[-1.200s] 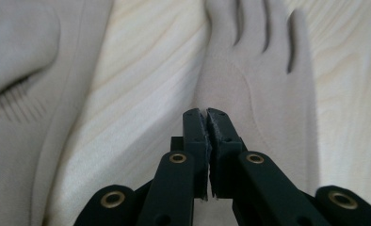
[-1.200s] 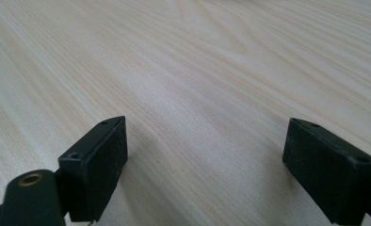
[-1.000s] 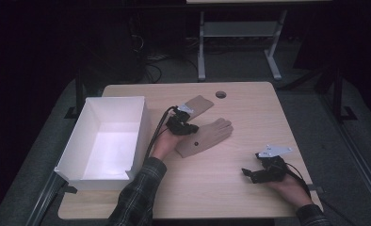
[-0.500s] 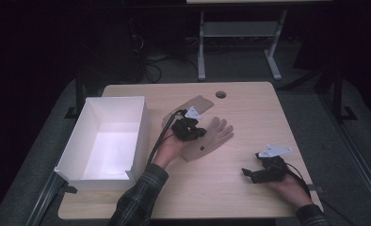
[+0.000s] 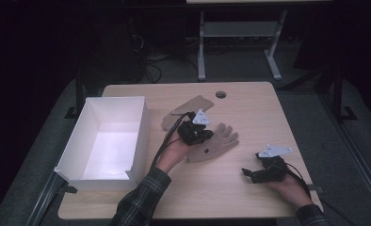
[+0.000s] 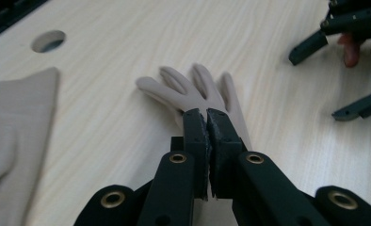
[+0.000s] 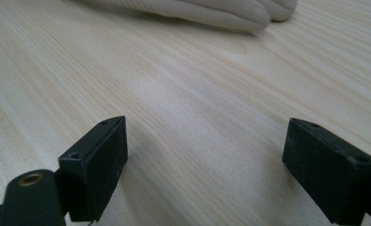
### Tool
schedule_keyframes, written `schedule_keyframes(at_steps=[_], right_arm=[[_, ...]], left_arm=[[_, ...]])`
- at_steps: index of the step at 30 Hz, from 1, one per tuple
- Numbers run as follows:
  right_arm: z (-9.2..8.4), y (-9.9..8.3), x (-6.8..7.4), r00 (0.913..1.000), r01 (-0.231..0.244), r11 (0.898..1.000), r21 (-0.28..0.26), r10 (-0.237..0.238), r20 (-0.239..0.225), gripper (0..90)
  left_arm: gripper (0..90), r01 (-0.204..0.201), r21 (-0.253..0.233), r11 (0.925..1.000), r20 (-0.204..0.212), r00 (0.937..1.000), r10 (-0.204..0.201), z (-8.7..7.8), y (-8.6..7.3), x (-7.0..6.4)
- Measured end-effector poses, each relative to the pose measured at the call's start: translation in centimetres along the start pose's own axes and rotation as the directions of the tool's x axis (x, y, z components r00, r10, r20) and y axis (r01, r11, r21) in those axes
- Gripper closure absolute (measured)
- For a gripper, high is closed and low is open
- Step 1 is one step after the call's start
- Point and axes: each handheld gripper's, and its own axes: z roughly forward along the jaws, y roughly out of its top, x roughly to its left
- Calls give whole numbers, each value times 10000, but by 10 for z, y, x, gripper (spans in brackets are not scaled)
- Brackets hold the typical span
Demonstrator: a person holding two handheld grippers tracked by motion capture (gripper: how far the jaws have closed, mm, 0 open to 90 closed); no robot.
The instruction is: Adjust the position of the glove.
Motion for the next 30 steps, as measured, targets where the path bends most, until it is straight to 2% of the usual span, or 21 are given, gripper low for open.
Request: schedule_keyframes(at_steps=[1,4,6,8,9,10,11,12,14,15,20,23,27,28,30], right_arm=[[0,0,0,10000,-1,10000,-1,1,4,145],[-1,-1,0,10000,19,9998,-195,-19,-29,289],[-3,1,0,9999,156,9994,-297,-158,-67,480],[-2,6,3,9996,233,9996,-146,-235,-138,675],[-2,6,3,9996,233,9996,-146,-235,-138,675],[-1,9,6,9996,276,9995,-125,-277,-104,753],[4,19,9,9990,141,9996,-237,-151,-412,875],[6,22,10,9986,186,9995,-236,-197,-488,900],[9,26,11,9983,155,9995,-283,-171,-559,900],[16,35,14,9966,70,9991,-408,-103,-816,900],[31,51,17,9932,-54,9975,-706,-29,-1160,900],[39,57,18,9910,-262,9965,-791,155,-1331,900],[48,60,19,9925,-205,9984,-526,140,-1218,900],[52,61,20,9926,-313,9986,-423,261,-1189,900],[55,62,21,9937,-250,9989,-406,204,-1101,900]], left_arm=[[872,17,-44,10000,-47,10000,-17,-2,1,1],[872,30,-107,9999,-74,10000,-31,-6,3,3],[872,59,-95,9999,-44,10000,-60,-7,3,3],[872,21,-101,9999,-21,10000,-21,-7,2,3],[872,21,-101,9999,-21,10000,-21,-7,2,3],[872,21,-125,9999,7,10000,-21,-7,2,2],[872,-15,-119,9999,39,10000,15,-7,3,1],[872,-12,-136,9999,69,10000,13,-7,3,0],[872,-27,-149,9999,104,9999,28,-7,3,-1],[872,-68,-171,9998,160,9998,71,-7,3,-2],[872,-102,-175,9998,320,9994,107,-5,1,-7],[872,-125,-197,9997,621,9980,137,-3,-3,-11],[872,-349,-147,9993,763,9964,360,-2,-3,-16],[871,-434,-224,9988,927,9947,453,-1,-3,-19],[871,-503,-206,9985,1059,9930,522,0,-3,-23]])
